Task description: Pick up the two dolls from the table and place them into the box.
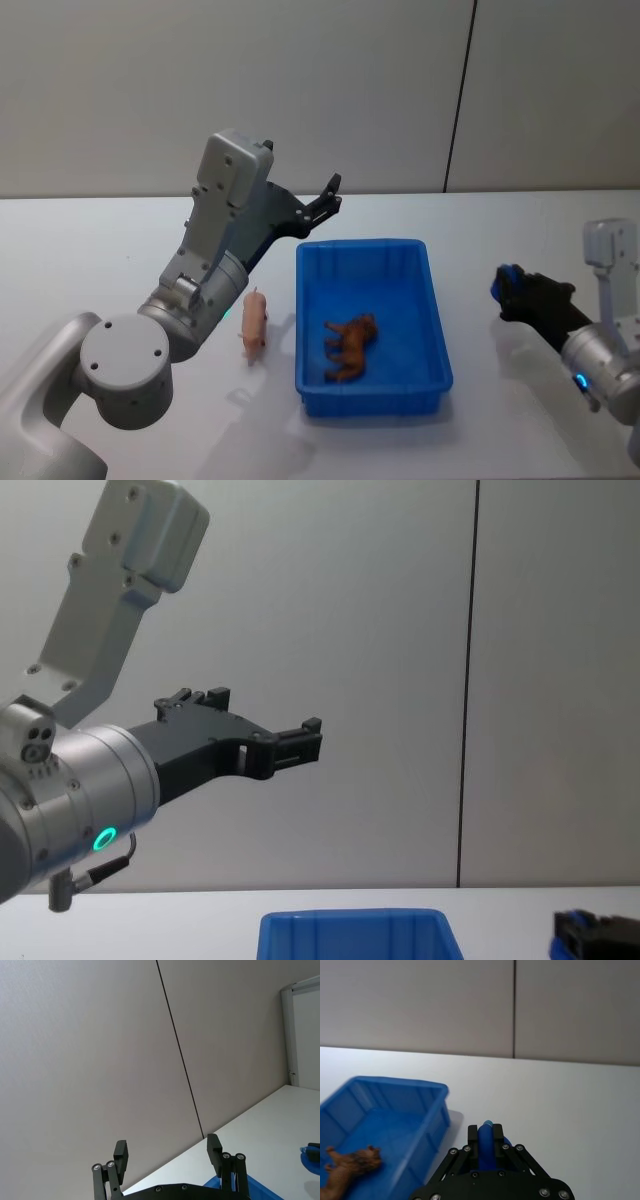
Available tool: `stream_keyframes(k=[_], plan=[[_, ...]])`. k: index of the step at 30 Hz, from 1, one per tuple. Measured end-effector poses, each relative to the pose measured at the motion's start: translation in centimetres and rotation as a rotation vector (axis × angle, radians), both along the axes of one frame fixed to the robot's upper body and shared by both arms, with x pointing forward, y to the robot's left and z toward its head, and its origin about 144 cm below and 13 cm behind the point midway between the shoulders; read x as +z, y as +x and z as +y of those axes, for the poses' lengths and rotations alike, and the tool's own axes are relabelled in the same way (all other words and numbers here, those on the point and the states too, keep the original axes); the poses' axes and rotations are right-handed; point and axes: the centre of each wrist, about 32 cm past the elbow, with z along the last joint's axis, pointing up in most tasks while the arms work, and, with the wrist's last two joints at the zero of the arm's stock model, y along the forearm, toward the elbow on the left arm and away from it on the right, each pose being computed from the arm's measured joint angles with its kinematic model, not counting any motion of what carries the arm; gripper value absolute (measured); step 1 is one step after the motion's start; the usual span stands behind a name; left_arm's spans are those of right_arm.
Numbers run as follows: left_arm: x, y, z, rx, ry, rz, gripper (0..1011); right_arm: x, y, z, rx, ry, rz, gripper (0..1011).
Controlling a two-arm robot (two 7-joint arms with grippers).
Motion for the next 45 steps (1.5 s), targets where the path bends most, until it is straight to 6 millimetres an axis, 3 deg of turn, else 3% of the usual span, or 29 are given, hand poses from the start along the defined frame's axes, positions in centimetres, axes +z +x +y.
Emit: stream_keyframes(k=[15,27,45], plan=[[0.0,0.0,0.0,0.000,0.000,0.000,1001,2.1,1.1,2.7,0.200,0.063,-0.107,90],[0.0,0.0,0.0,0.000,0.000,0.000,1001,2.6,2.0,4.7,0.313,0.079,-0.136,85],[0.0,0.0,0.0,0.000,0.000,0.000,1001,2.5,2.2,4.4,0.279,0.059,-0.131,85]])
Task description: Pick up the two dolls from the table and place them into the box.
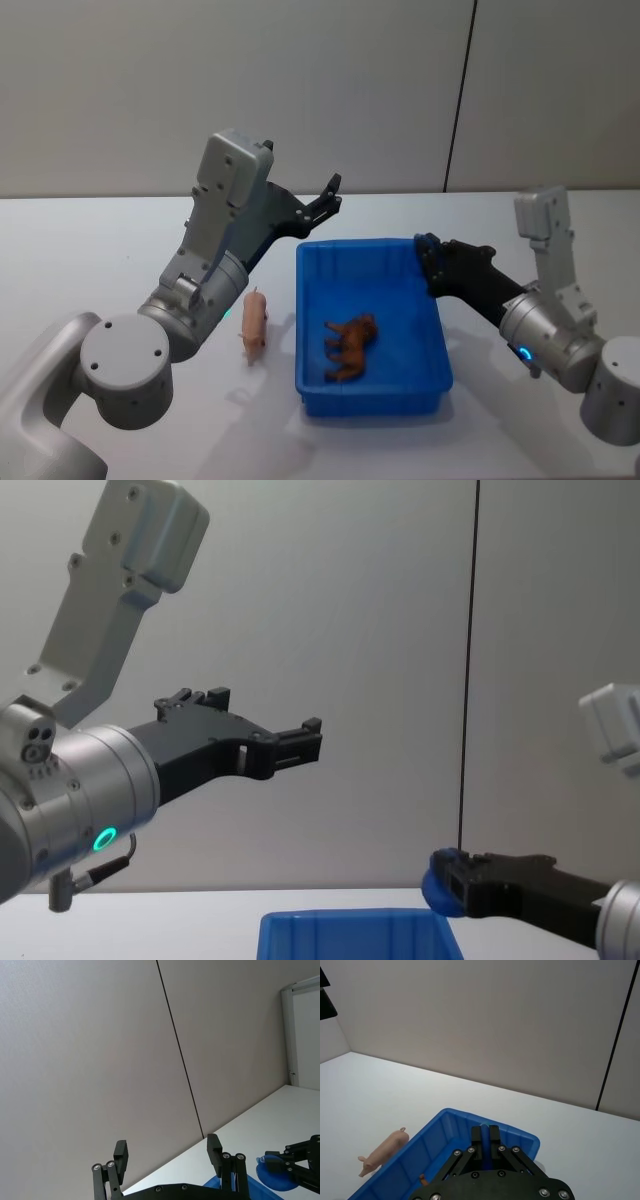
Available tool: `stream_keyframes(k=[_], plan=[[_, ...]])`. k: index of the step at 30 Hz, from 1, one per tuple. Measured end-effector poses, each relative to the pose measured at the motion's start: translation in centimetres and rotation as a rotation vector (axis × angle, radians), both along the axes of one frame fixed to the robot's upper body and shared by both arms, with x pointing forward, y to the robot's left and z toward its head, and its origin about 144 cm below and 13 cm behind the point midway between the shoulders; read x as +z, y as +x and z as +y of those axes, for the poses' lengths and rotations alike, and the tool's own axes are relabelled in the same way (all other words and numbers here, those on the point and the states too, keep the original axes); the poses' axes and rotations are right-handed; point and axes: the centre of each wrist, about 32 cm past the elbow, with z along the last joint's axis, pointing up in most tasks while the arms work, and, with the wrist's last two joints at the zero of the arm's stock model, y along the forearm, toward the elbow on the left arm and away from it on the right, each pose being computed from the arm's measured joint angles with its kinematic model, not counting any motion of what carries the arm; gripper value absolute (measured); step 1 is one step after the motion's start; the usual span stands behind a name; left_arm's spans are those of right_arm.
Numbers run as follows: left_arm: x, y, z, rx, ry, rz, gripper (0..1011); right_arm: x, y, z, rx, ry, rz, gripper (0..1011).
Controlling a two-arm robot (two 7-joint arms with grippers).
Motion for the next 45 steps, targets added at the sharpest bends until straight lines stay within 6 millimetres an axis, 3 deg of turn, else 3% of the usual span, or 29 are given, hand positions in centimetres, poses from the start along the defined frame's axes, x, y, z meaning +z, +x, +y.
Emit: stream_keyframes(k=[23,45], plan=[[0.0,0.0,0.0,0.000,0.000,0.000,1001,0.0,0.4,0.7,0.124,0.079,-0.078,72],[0.0,0.0,0.0,0.000,0.000,0.000,1001,-0.3,0.8,1.3,0.137,0.018,-0.030,755]])
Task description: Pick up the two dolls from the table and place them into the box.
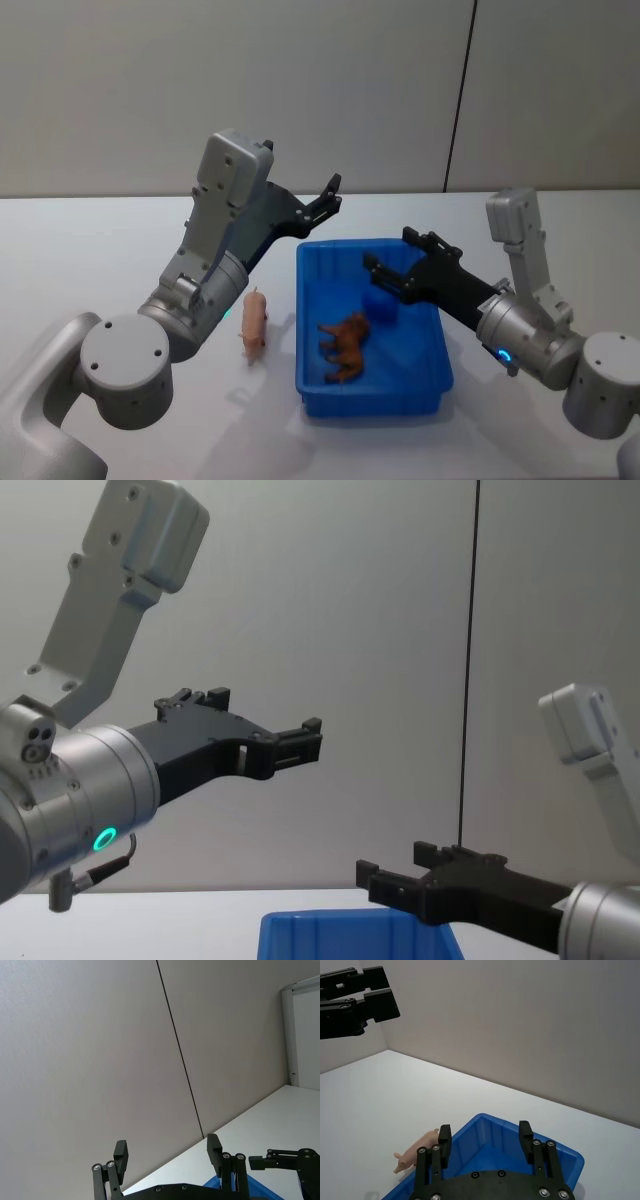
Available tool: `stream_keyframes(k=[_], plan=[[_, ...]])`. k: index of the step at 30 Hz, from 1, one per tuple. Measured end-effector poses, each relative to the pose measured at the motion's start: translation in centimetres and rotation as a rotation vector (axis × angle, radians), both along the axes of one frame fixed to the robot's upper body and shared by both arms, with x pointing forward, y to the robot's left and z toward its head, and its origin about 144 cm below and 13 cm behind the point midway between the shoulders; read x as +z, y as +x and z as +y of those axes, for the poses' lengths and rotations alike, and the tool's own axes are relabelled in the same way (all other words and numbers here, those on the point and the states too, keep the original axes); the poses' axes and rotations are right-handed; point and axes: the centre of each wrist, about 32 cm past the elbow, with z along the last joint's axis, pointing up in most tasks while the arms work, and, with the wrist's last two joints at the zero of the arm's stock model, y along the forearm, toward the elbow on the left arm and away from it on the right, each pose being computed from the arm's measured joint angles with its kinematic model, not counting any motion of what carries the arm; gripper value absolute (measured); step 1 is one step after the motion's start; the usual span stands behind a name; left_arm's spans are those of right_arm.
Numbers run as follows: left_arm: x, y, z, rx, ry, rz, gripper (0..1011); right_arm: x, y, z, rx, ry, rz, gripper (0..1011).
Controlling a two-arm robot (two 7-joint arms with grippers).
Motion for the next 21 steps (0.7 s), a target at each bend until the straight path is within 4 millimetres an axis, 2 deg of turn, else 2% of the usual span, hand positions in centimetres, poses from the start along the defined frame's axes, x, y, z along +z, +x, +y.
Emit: stream_keyframes(k=[8,21], plan=[[0.0,0.0,0.0,0.000,0.000,0.000,1001,0.0,-0.3,-0.3,-0.030,-0.005,-0.007,994],[0.0,0.0,0.0,0.000,0.000,0.000,1001,0.0,-1.8,-1.7,-0.157,-0.009,-0.028,1001]])
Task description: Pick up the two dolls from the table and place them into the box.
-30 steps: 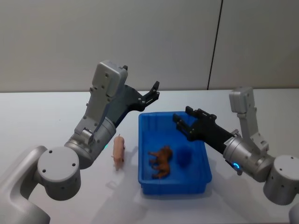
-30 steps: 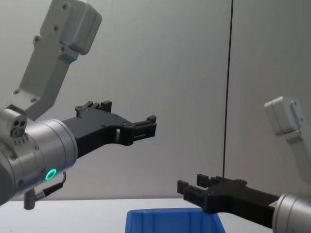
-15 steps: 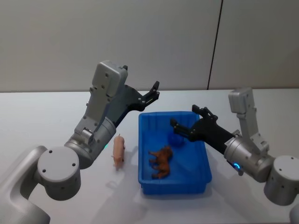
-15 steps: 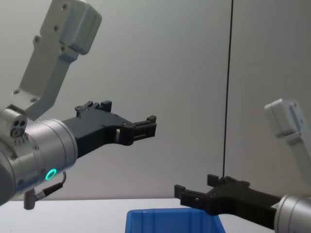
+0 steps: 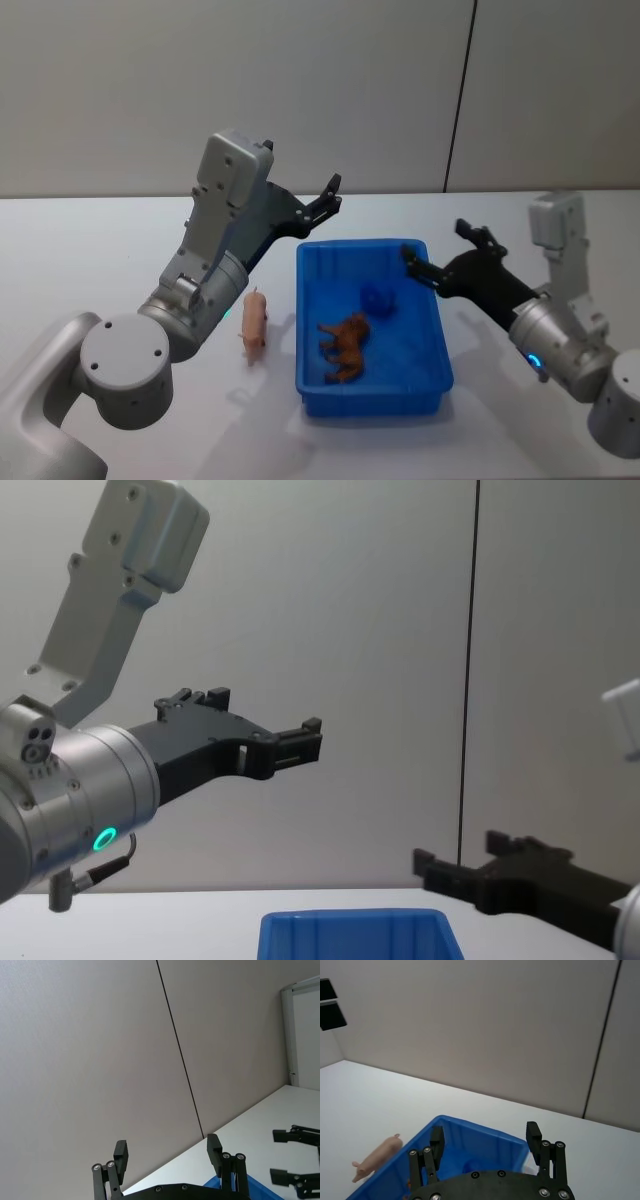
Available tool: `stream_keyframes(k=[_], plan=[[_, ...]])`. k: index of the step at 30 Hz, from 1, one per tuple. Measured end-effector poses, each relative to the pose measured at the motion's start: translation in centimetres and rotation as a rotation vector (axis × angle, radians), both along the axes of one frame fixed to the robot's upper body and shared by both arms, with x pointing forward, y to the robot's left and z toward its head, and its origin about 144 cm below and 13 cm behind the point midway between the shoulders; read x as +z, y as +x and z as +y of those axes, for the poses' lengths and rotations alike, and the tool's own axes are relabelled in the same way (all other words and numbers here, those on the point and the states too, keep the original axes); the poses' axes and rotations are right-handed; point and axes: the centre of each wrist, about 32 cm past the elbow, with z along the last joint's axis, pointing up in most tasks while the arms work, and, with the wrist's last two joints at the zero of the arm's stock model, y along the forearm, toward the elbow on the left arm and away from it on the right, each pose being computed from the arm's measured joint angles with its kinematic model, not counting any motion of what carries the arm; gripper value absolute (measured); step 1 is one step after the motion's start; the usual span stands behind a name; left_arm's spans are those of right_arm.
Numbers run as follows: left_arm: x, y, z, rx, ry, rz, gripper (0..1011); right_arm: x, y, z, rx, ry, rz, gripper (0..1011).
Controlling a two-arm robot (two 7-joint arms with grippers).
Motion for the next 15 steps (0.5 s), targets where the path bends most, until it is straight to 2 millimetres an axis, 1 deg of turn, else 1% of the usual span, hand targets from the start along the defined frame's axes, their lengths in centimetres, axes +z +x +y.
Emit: stream_keyframes(k=[15], plan=[[0.0,0.0,0.0,0.000,0.000,0.000,1001,-0.3,-2.7,-2.5,-0.226,-0.014,-0.005,1001]])
